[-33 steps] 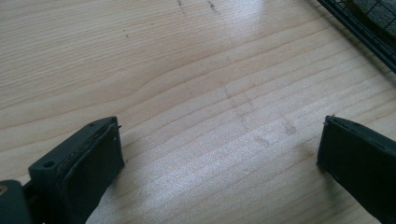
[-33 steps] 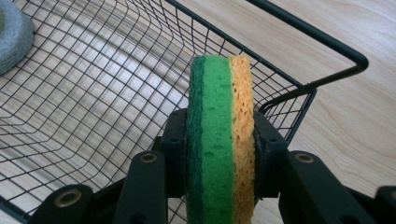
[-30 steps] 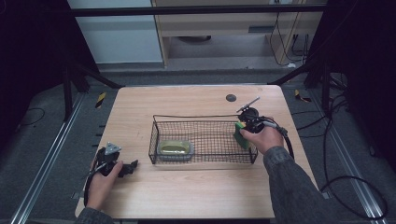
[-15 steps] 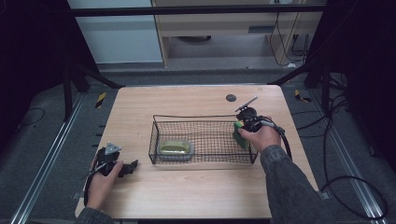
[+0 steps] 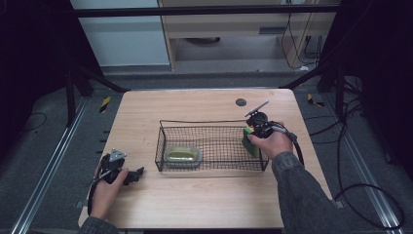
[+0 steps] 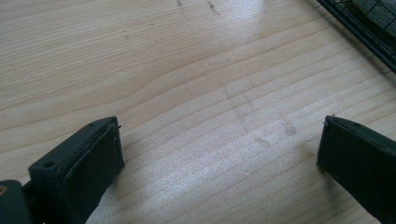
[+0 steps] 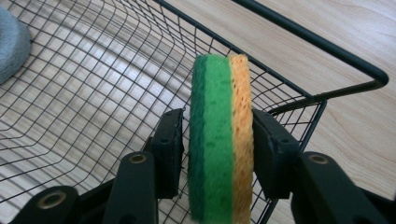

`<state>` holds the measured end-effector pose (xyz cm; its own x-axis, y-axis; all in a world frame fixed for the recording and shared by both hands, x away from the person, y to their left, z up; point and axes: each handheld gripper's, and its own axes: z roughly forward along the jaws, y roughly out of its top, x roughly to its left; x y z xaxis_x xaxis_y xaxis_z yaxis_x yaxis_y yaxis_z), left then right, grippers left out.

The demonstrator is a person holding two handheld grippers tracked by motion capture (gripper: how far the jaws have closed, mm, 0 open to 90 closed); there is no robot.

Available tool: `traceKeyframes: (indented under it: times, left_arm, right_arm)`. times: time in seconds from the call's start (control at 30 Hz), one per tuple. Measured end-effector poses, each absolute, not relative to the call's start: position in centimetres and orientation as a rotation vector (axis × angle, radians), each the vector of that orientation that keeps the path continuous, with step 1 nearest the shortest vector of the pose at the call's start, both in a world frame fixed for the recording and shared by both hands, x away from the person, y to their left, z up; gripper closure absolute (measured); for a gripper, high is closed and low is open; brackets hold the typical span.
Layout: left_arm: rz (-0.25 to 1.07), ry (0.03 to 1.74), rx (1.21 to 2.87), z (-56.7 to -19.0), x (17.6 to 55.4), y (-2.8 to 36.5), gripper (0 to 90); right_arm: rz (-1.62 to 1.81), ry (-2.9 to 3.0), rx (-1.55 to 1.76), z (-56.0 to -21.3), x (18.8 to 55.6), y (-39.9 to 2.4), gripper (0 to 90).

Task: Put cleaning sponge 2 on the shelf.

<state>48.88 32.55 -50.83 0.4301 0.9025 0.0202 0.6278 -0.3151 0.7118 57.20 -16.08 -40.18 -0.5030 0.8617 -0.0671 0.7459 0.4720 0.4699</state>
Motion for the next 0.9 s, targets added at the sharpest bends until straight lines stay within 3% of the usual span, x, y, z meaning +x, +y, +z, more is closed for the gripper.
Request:
traceKeyframes:
  times: [0.9]
  left_arm:
    - [0.560,1.283,2.058,-50.8,48.9,32.6,0.0]
  right_arm:
    - [0.647,2.507,1.302,-39.6,55.2,-12.8,41.6]
